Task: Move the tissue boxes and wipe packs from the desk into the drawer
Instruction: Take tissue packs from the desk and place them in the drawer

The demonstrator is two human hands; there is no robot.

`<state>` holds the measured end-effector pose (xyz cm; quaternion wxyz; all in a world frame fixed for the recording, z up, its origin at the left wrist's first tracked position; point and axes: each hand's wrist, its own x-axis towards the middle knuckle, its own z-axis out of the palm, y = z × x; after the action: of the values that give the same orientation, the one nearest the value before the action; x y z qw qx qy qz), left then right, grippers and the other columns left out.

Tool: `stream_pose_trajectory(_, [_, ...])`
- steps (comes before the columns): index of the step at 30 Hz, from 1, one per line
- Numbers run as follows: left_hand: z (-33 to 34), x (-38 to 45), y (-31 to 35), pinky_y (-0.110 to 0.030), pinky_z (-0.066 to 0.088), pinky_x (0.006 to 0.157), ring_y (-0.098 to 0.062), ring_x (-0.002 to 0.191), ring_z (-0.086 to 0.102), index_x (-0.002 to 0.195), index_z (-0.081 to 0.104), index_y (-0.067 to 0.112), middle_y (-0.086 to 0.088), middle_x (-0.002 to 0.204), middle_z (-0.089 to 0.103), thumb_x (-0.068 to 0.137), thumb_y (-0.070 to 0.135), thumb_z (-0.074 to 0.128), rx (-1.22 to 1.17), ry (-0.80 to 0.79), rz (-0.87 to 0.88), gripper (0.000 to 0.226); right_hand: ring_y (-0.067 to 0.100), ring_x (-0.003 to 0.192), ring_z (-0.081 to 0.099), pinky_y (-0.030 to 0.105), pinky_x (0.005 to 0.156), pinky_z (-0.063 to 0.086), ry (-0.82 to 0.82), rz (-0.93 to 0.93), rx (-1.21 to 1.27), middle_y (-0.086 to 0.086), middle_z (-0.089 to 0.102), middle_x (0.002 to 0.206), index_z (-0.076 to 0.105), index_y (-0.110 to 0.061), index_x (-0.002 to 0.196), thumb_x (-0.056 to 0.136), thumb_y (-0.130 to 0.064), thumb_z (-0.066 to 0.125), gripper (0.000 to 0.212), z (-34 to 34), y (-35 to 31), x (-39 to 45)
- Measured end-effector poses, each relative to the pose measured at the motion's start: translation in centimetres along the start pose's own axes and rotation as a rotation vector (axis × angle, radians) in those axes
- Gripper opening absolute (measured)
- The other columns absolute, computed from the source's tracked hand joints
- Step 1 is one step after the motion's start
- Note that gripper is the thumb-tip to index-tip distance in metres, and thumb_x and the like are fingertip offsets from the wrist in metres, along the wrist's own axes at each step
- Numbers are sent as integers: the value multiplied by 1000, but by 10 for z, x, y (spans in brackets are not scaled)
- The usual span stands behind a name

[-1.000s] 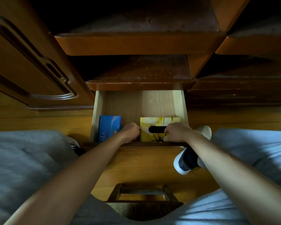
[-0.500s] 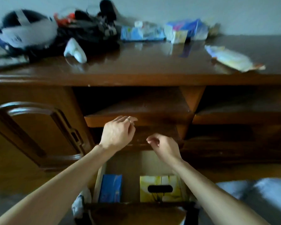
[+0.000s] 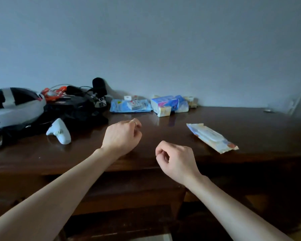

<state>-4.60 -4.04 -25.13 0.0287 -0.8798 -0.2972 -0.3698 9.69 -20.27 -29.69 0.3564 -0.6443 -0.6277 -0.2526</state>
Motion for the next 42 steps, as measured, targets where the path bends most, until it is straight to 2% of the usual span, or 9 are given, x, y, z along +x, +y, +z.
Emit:
stream_pose_trajectory(7, [67, 49, -24, -34, 44, 95, -18, 119, 50, 119, 64, 30, 7, 121, 61, 91, 43, 54, -8, -227, -97, 32, 5, 95, 66, 28, 66, 43, -276, 490, -95, -19, 67, 100, 57, -41, 110, 92, -39, 60, 18, 20, 83, 80])
stream_pose_trajectory(10, [83, 54, -33, -35, 39, 104, -15, 125, 46, 124, 62, 31, 10, 130, 56, 92, 50, 53, -76, -273, -94, 39, 18, 114, 62, 35, 74, 48, -272, 595, -147, -8, 62, 128, 47, -35, 131, 89, -59, 57, 50, 42, 112, 130])
stream_pose_trajectory(18, [81, 56, -44, -38, 39, 103, -20, 126, 45, 131, 57, 27, 2, 132, 55, 90, 46, 58, -236, -199, -234, 45, 41, 157, 0, 58, 116, 31, -455, 833, -146, 15, -12, 170, 12, -39, 160, 74, -74, 71, 110, 124, 158, 235])
stream_pose_trajectory(21, [85, 57, -43, -39, 38, 104, -19, 124, 46, 129, 57, 28, 3, 131, 55, 88, 48, 57, -261, -188, -251, 46, 42, 157, -6, 61, 120, 24, -495, 913, -126, 13, -18, 170, 21, -43, 158, 71, -76, 72, 107, 143, 180, 248])
stream_pose_trajectory(29, [83, 58, -47, -39, 39, 102, -19, 122, 46, 119, 61, 31, 3, 128, 55, 85, 46, 58, -288, -208, -287, 37, 34, 129, 52, 41, 104, 48, -507, 806, -82, 11, 27, 155, 45, -37, 141, 78, -48, 67, 68, 141, 197, 236])
stream_pose_trajectory(34, [77, 53, -41, -38, 38, 101, -19, 123, 45, 124, 59, 30, 3, 129, 54, 86, 47, 58, -286, -223, -260, 41, 30, 128, 53, 39, 96, 46, -569, 670, -211, 4, 53, 144, 59, -30, 126, 81, -52, 60, 51, 112, 183, 228])
stream_pose_trajectory(37, [77, 53, -42, -37, 37, 102, -19, 125, 43, 126, 57, 31, 3, 131, 53, 86, 46, 58, -275, -234, -250, 42, 32, 125, 52, 36, 77, 38, -408, 588, -385, 4, 68, 119, 73, -24, 109, 86, -61, 46, 51, 101, 176, 227])
stream_pose_trajectory(39, [80, 53, -41, -37, 35, 105, -19, 130, 40, 128, 55, 32, 4, 134, 51, 87, 47, 58, -255, -241, -263, 44, 33, 126, 50, 39, 82, 42, -261, 605, -375, 6, 66, 120, 69, -23, 112, 88, -60, 50, 48, 96, 175, 228])
stream_pose_trajectory(42, [83, 54, -43, -37, 31, 111, -18, 136, 34, 132, 54, 32, 6, 137, 48, 88, 48, 57, -177, -221, -221, 47, 33, 142, 36, 47, 107, 39, -370, 708, -281, 9, 44, 147, 51, -33, 139, 85, -65, 57, 63, 97, 175, 233])
